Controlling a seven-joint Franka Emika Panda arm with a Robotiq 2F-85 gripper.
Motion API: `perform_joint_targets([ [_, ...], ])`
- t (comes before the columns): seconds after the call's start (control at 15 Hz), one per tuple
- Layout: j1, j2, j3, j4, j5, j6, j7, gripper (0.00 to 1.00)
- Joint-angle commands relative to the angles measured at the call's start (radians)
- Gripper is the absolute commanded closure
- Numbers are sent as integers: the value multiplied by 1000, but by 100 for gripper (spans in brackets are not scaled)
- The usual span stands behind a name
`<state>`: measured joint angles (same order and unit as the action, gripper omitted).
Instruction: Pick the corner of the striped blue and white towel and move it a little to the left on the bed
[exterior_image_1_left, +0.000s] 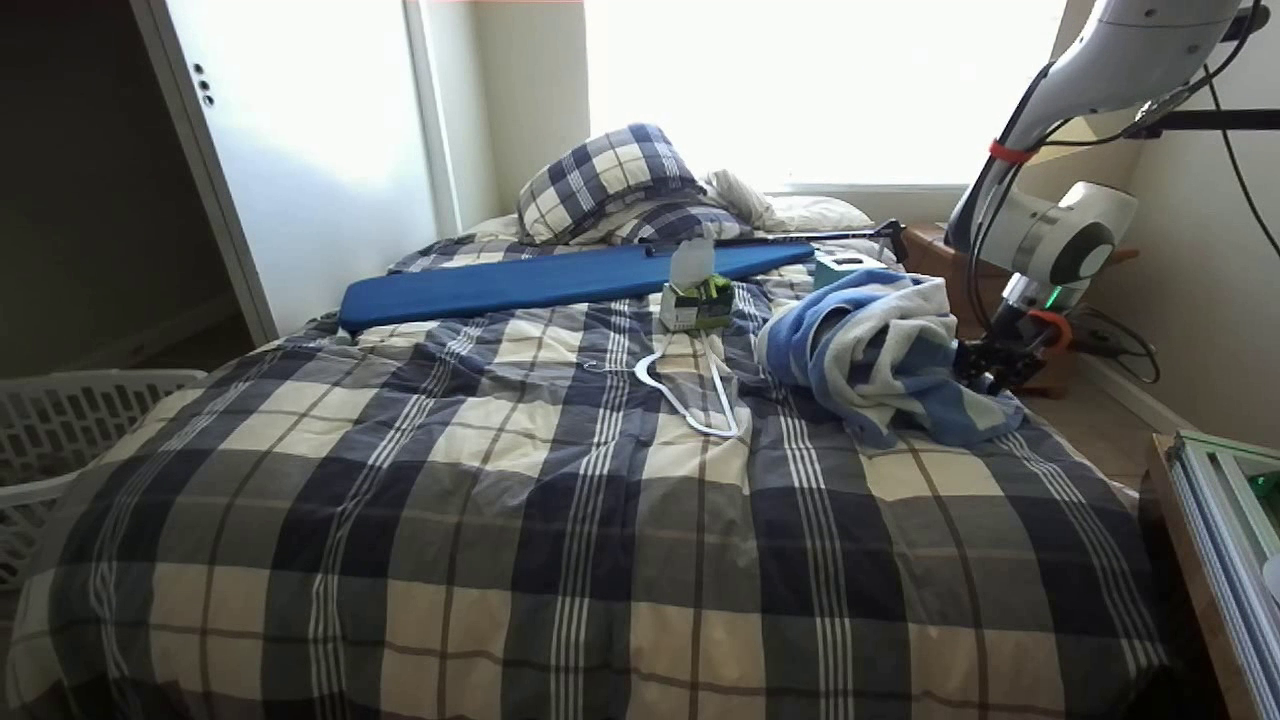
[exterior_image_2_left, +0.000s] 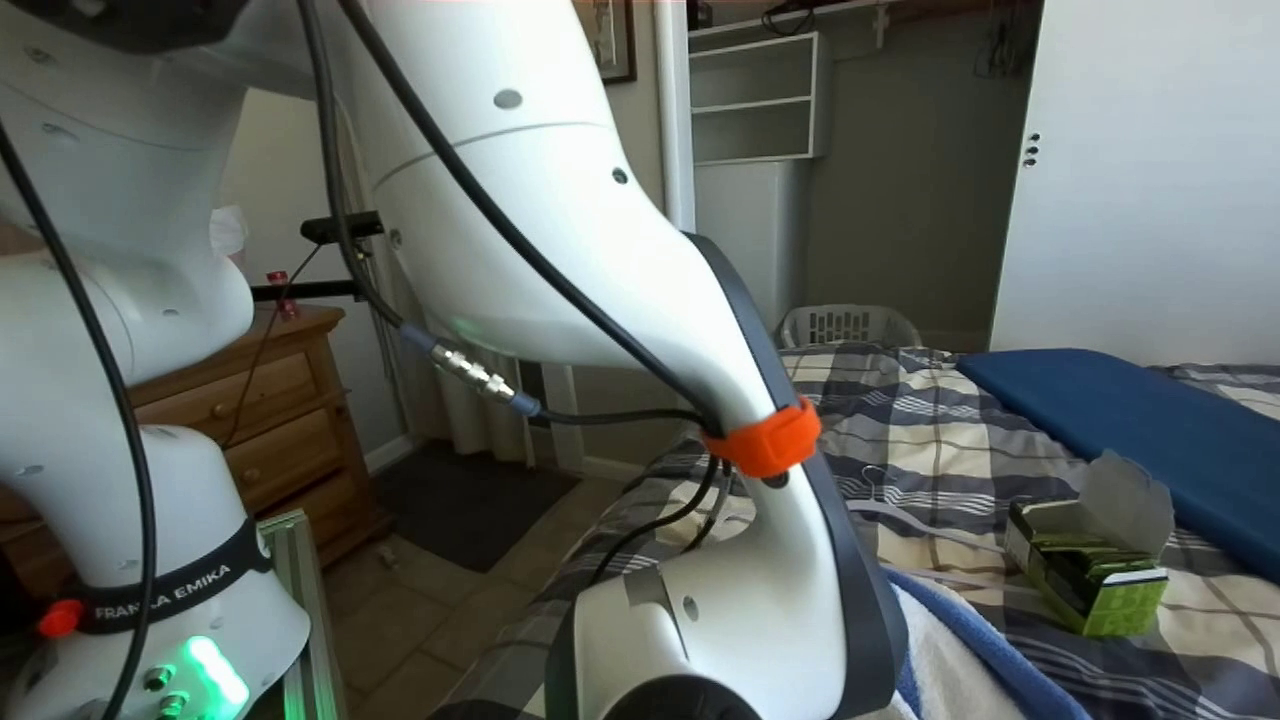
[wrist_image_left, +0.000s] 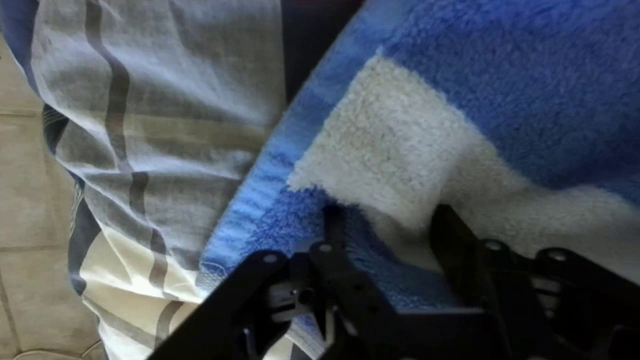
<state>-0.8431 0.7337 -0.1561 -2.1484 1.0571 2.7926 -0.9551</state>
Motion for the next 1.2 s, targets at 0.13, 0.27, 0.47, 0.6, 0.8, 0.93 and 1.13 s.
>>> perform_joint_targets([
  [0.13,-62,11,47,27,-3,-26,-8,95],
  [0.27,-48,-27,31,-9,-20,-42,21,100],
  [0.47,-36,-115,22,-82,-20,-20,11,97],
  [0.6,-38,-185,26,-137,-1,4,-21,98],
  [0.8,-49,-314,47,-218,46,38,-109,98],
  [0.93,-54,-411,63,-269,64,42,-169,98],
  [1.13,-49,-568,89,-333,102,13,-270,98],
])
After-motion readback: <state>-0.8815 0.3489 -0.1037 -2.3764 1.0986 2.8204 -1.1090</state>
